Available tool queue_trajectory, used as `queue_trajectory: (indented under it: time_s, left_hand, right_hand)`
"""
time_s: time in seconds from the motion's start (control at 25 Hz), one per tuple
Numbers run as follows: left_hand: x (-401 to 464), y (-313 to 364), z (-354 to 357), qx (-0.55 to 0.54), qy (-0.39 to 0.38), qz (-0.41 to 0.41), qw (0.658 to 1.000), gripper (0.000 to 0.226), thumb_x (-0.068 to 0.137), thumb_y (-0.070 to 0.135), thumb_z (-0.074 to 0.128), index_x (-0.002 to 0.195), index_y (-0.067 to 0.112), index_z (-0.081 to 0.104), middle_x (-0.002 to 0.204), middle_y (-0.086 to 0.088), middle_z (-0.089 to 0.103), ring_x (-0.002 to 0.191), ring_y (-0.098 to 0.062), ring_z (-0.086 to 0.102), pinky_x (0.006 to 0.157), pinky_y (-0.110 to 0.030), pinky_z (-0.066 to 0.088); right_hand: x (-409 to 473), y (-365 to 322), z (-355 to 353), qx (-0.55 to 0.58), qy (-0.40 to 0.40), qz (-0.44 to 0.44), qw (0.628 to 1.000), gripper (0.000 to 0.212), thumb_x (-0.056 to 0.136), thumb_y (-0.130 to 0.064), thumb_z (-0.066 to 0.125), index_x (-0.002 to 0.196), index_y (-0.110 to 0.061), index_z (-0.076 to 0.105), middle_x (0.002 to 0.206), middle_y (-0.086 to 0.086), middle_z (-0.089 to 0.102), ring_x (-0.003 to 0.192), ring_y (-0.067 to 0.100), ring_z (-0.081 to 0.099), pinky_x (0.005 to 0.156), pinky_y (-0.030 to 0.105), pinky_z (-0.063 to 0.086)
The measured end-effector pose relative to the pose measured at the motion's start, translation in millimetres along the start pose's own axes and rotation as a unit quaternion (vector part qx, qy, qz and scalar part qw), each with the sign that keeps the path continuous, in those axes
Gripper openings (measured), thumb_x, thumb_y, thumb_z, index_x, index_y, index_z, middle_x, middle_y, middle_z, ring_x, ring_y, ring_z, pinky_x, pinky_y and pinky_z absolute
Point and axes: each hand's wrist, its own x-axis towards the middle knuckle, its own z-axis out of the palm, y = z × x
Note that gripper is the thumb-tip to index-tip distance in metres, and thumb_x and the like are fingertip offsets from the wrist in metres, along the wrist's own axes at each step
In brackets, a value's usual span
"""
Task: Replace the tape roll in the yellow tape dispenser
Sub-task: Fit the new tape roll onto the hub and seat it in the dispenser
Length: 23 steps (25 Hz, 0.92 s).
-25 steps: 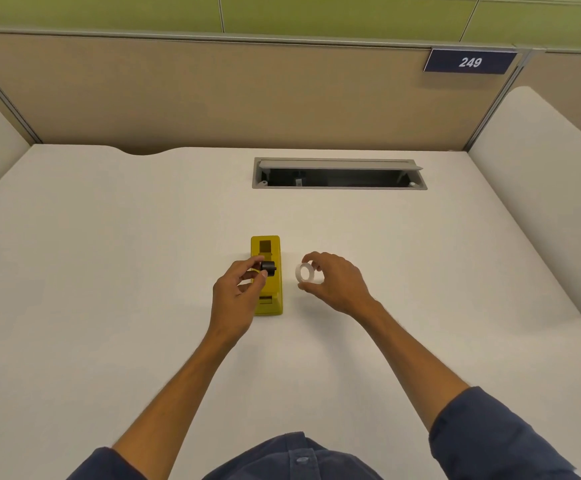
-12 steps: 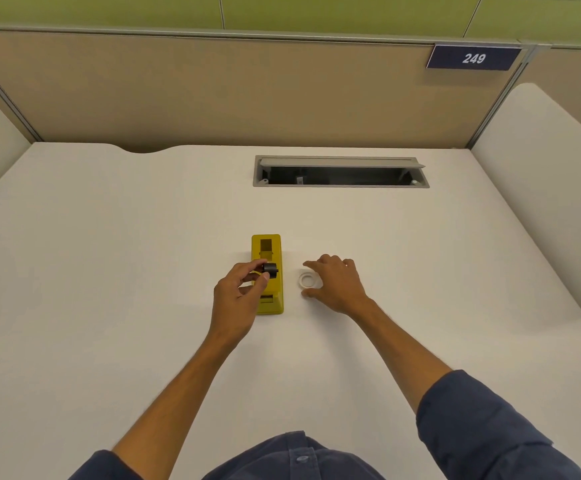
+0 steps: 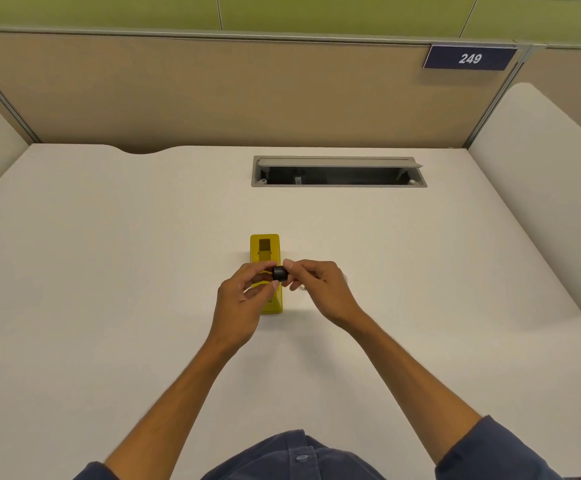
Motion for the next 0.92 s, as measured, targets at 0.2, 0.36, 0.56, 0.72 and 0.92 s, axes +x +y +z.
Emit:
queue_trajectory:
  time_s: [0.2,0.36,0.56,0.72,0.92]
  left_hand:
    - [-1.9,1.3,-0.5,-0.018,0.004,-0.011,1.0,0.033,0.084,0.009,0.066,0.111,0.029,0.064,0.11,0.007,0.068,0.1,-0.005,0.065,0.079,-0.016,0.054]
    - [-0.1,0.3,-1.5,-0.007,0.001,-0.035,0.999,0.025,0.087,0.021,0.063,0.112,0.025,0.066,0.11,0.004,0.069,0.103,-0.011,0.065,0.081,-0.019,0.053]
    - [-1.9,2.8,0.5,-0.005,-0.005,-0.034,0.999,0.025,0.086,0.014,0.064,0.106,0.028,0.068,0.106,0.005,0.071,0.098,-0.003,0.065,0.074,-0.01,0.05]
    - [-2.6,3.3,-1.8,-0.023,0.003,-0.041,0.999,0.025,0.084,0.01,0.066,0.103,0.026,0.069,0.103,0.003,0.073,0.095,-0.005,0.067,0.07,-0.01,0.049]
    - [-4.7,2.8,-2.4,-0.021,0.003,-0.041,0.999,0.027,0.083,0.008,0.066,0.102,0.027,0.07,0.103,0.005,0.073,0.096,-0.006,0.067,0.07,-0.011,0.05]
  right_hand:
    - [-5.4,-4.7,-3.3,0.08,-0.016,0.015,0.997,0.013,0.09,-0.021,0.066,0.095,-0.013,0.075,0.077,-0.012,0.074,0.07,-0.001,0.064,0.064,0.007,0.046]
    - [-8.6,-2.6,-6.1,0.109,-0.022,0.028,0.993,0.02,0.085,-0.016,0.072,0.104,-0.009,0.071,0.094,0.005,0.076,0.089,0.009,0.071,0.074,0.012,0.051]
    - [-2.0,10.9,-19.0,0.03,0.009,0.034,0.999,0.013,0.087,-0.029,0.068,0.097,-0.023,0.072,0.09,-0.008,0.074,0.084,0.004,0.067,0.07,0.011,0.047]
    - [7.7,46.8,-50.1,-0.357,0.063,0.041,0.931,0.038,0.087,-0.034,0.063,0.122,-0.021,0.059,0.125,-0.004,0.061,0.108,0.017,0.059,0.089,0.034,0.046]
    - [18.3,77.4,-60.8,-0.564,-0.042,0.07,0.822,0.063,0.088,-0.052,0.057,0.141,-0.025,0.039,0.147,0.0,0.043,0.126,0.025,0.045,0.098,0.04,0.037]
